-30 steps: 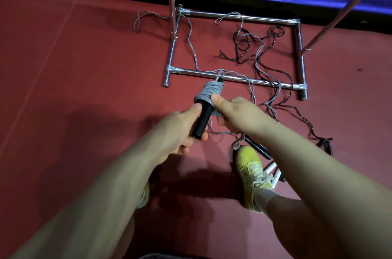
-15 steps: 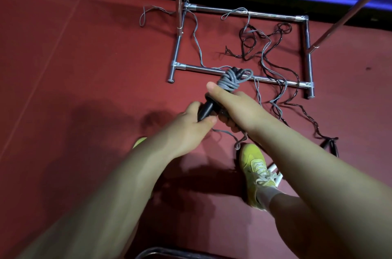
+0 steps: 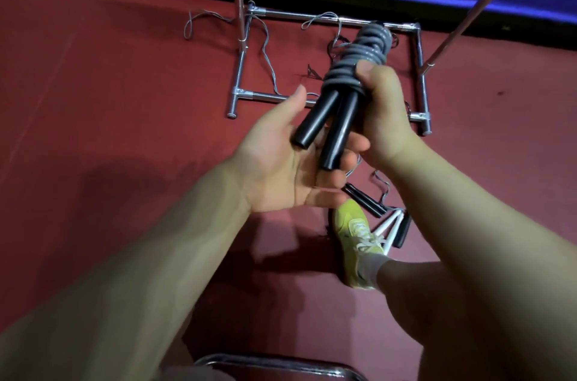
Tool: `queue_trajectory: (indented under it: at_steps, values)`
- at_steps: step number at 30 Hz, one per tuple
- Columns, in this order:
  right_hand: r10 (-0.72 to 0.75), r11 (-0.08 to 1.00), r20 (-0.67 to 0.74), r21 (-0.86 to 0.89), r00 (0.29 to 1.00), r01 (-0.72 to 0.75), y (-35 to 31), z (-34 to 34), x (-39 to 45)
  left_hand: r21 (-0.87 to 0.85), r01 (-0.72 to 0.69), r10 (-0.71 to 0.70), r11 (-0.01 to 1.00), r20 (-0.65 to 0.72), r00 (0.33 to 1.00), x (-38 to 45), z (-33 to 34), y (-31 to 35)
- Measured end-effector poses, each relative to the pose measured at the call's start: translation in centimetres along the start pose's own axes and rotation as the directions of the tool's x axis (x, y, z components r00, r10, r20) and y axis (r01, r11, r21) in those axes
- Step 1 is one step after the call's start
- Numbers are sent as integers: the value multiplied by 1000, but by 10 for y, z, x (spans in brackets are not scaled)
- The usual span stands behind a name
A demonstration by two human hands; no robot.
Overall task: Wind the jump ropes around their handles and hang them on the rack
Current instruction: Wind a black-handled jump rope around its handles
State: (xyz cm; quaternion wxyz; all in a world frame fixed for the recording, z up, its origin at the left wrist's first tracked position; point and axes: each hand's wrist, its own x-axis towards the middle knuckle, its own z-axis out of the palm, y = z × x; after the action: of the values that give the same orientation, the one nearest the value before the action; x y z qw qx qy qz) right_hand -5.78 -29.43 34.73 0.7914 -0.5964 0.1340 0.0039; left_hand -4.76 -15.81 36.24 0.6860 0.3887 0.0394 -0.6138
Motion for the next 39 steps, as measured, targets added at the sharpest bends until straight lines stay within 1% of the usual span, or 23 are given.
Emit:
queue_trajectory:
  at_steps: [3,5,7,9,10,13,15,17,18,19,21,24,25,27,29,30,31,32,35,37,39]
  values:
    - [-19,999,2,-42,1000,19,-10,-7,-15,64,22,-21,998,-20,1000,-8,19,-2]
    - [25,993,83,-114,996,-15,-17,-12,-27,120,17,-9,993,-65,998,-19,32,-2]
    - [65,976,164,-215,984,-29,-31,-17,-42,199,-6,32,980,-130,991,-31,46,-2]
    - [104,958,194,-285,976,-45,-47,-18,-53,274,-15,72,962,-200,977,-42,60,1]
    - [108,946,190,-321,976,-42,-58,-17,-61,320,-24,101,947,-225,969,-51,70,3]
    - [62,911,161,-413,985,10,-92,-4,-85,455,-82,229,887,-279,933,-77,97,9]
    - [18,884,127,-466,992,44,-122,11,-110,557,-134,344,820,-292,892,-102,119,12]
    - [-69,780,65,-619,996,94,-153,25,-139,648,-186,459,738,-280,843,-130,144,15]
    - [-136,709,34,-695,990,121,-172,34,-158,697,-209,516,686,-264,815,-147,159,14]
    - [-200,660,17,-736,980,148,-186,41,-175,741,-224,568,633,-249,784,-162,172,15]
    - [-288,634,-5,-751,958,187,-207,54,-203,811,-240,655,533,-217,723,-186,195,14]
    - [-427,603,-44,-758,903,249,-240,73,-255,891,-280,761,357,-104,640,-228,236,5]
    - [-443,603,-52,-756,895,254,-248,79,-266,900,-284,781,330,-92,617,-236,246,5]
    - [-514,571,-36,-759,857,311,-270,92,-305,908,-328,819,262,-29,572,-266,277,-1]
    - [-575,537,-3,-755,818,375,-289,102,-336,882,-403,831,246,22,556,-292,300,-5]
    - [-602,519,10,-755,798,401,-299,106,-348,859,-444,833,256,37,553,-303,309,-6]
    - [-612,509,17,-757,791,410,-306,110,-357,840,-471,828,271,46,558,-311,315,-7]
    - [-614,505,21,-758,789,413,-314,114,-369,830,-491,828,264,66,557,-321,322,-11]
    - [-524,539,61,-749,850,386,-330,120,-399,846,-486,845,219,84,528,-344,336,-24]
    - [-478,561,98,-731,873,389,-337,119,-415,900,-418,863,125,109,493,-354,343,-29]
    - [-459,619,119,-669,881,413,-345,117,-424,937,-349,873,-24,189,449,-361,349,-30]
